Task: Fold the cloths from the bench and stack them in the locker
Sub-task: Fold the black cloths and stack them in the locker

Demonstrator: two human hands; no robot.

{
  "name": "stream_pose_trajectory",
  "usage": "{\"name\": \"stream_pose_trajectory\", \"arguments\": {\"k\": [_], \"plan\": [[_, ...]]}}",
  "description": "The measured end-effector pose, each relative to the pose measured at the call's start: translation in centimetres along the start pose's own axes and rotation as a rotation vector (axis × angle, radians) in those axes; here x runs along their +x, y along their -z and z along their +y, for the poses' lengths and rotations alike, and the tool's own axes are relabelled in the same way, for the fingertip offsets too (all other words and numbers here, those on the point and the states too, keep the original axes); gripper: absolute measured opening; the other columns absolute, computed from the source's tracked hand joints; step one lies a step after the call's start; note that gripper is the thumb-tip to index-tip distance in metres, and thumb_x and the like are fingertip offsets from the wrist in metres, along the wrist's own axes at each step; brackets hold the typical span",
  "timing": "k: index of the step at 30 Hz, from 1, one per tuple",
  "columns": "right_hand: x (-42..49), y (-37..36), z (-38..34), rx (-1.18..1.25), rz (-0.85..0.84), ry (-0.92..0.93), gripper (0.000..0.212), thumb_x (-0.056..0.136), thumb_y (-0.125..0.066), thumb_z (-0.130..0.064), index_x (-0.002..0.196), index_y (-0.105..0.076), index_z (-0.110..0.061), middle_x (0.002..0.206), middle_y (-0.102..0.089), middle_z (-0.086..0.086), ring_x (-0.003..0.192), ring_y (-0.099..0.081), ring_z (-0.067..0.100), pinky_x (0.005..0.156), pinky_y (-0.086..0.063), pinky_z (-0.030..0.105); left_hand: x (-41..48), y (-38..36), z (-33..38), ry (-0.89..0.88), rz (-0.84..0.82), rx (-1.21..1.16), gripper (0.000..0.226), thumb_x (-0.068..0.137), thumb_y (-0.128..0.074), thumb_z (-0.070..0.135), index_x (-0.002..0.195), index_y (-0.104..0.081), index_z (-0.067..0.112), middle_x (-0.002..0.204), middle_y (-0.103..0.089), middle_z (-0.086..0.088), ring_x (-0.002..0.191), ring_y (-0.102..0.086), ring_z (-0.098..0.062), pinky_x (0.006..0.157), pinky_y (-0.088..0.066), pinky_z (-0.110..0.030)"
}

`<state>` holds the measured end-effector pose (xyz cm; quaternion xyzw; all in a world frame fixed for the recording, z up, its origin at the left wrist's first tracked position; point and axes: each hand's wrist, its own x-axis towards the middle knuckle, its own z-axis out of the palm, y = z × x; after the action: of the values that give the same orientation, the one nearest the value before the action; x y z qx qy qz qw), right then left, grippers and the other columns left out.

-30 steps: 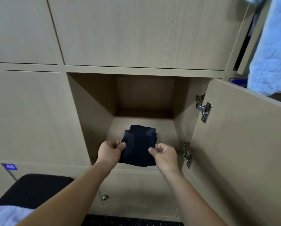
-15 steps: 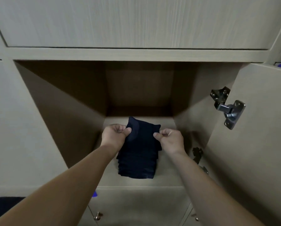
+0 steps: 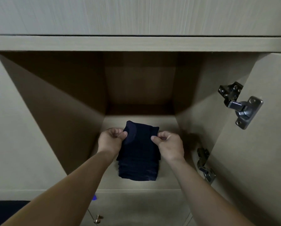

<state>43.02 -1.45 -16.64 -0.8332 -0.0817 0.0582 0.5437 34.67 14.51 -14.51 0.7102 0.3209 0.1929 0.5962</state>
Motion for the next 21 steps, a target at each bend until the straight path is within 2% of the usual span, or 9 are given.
{"name": "stream_pose_trajectory", "arguments": {"k": [3, 5, 8, 9, 11, 13, 15, 17, 21], "plan": [[-0.1, 0.0, 0.0, -0.063, 0.008, 0.001, 0.022, 0.084, -0.072, -0.036, 0.102, -0.07, -0.022, 0.094, -0.07, -0.008, 0.088, -0.065, 0.013, 0.083, -0.055, 0.039, -0.1, 0.1, -0.2, -0.041, -0.025, 0.134, 0.015, 0.093, -0.064, 0.015, 0.107, -0.065, 0.009, 0.099, -0.069, -0.004, 0.095, -0.065, -0.021, 0.081, -0.052, -0.03], [-0.5, 0.2, -0.2, -0.112, 0.05, 0.042, 0.027, 0.086, -0.07, -0.036, 0.108, -0.068, -0.021, 0.102, -0.069, -0.005, 0.094, -0.064, 0.016, 0.084, -0.054, 0.037, -0.3, 0.3, -0.2, -0.124, -0.012, 0.226, 0.023, 0.096, -0.061, 0.014, 0.118, -0.062, 0.009, 0.107, -0.065, 0.0, 0.1, -0.06, -0.016, 0.089, -0.049, -0.029], [-1.5, 0.6, -1.0, -0.367, 0.173, 0.294, 0.032, 0.094, -0.058, -0.034, 0.121, -0.063, -0.018, 0.114, -0.062, 0.001, 0.109, -0.056, 0.021, 0.091, -0.048, 0.036, -0.8, 0.3, 0.3, -0.413, 0.0, 0.47, 0.033, 0.101, -0.049, 0.013, 0.132, -0.056, 0.009, 0.123, -0.057, 0.003, 0.115, -0.051, -0.012, 0.099, -0.037, -0.023], [-1.7, 0.7, -1.5, -0.477, 0.166, 0.405, 0.037, 0.097, -0.053, -0.032, 0.129, -0.058, -0.016, 0.123, -0.059, 0.003, 0.116, -0.051, 0.021, 0.097, -0.044, 0.035, -0.8, 0.2, 0.5, -0.519, -0.016, 0.592, 0.037, 0.102, -0.045, 0.015, 0.139, -0.051, 0.011, 0.136, -0.053, 0.0, 0.127, -0.045, -0.014, 0.108, -0.032, -0.024], [-2.0, 0.3, -2.1, -0.661, 0.026, 0.564, 0.046, 0.101, -0.041, -0.031, 0.144, -0.042, -0.013, 0.145, -0.046, 0.004, 0.135, -0.037, 0.021, 0.113, -0.026, 0.032, -0.5, -0.1, 0.7, -0.635, -0.115, 0.803, 0.046, 0.105, -0.036, 0.02, 0.15, -0.033, 0.012, 0.158, -0.031, -0.004, 0.146, -0.023, -0.015, 0.119, -0.013, -0.025], [-2.0, -0.4, -1.9, -0.786, -0.156, 0.559, 0.054, 0.105, -0.028, -0.037, 0.152, -0.023, -0.012, 0.159, -0.024, 0.005, 0.148, -0.015, 0.016, 0.119, -0.006, 0.03, -0.4, -0.4, 0.4, -0.623, -0.261, 0.963, 0.053, 0.107, -0.027, 0.027, 0.156, -0.014, 0.013, 0.164, -0.009, -0.002, 0.15, -0.003, -0.011, 0.12, 0.0, -0.025], [-2.0, -0.8, -0.9, -0.839, -0.274, 0.45, 0.06, 0.105, -0.017, -0.043, 0.155, -0.009, -0.012, 0.163, -0.007, 0.004, 0.149, 0.002, 0.013, 0.119, 0.004, 0.029, -0.5, -0.5, -0.5, -0.597, -0.354, 1.133, 0.056, 0.107, -0.02, 0.034, 0.156, -0.003, 0.013, 0.164, 0.003, -0.001, 0.149, 0.009, -0.009, 0.119, 0.008, -0.026], [-2.0, -0.9, 0.1, -0.827, -0.32, 0.398, 0.061, 0.104, -0.013, -0.045, 0.155, -0.001, -0.013, 0.163, 0.004, 0.002, 0.148, 0.01, 0.011, 0.118, 0.008, 0.027, -0.4, -0.3, -1.6, -0.568, -0.391, 1.209, 0.057, 0.107, -0.016, 0.037, 0.156, 0.003, 0.014, 0.163, 0.009, -0.001, 0.148, 0.014, -0.008, 0.119, 0.011, -0.028], [-1.9, -1.1, 1.3, -0.772, -0.329, 0.397, 0.063, 0.102, -0.01, -0.049, 0.154, 0.004, -0.017, 0.162, 0.009, -0.002, 0.147, 0.013, 0.008, 0.117, 0.009, 0.024, 0.0, -0.2, -3.2, -0.541, -0.406, 1.085, 0.059, 0.106, -0.015, 0.041, 0.155, 0.005, 0.017, 0.163, 0.013, 0.002, 0.147, 0.016, -0.006, 0.12, 0.009, -0.026]]}}
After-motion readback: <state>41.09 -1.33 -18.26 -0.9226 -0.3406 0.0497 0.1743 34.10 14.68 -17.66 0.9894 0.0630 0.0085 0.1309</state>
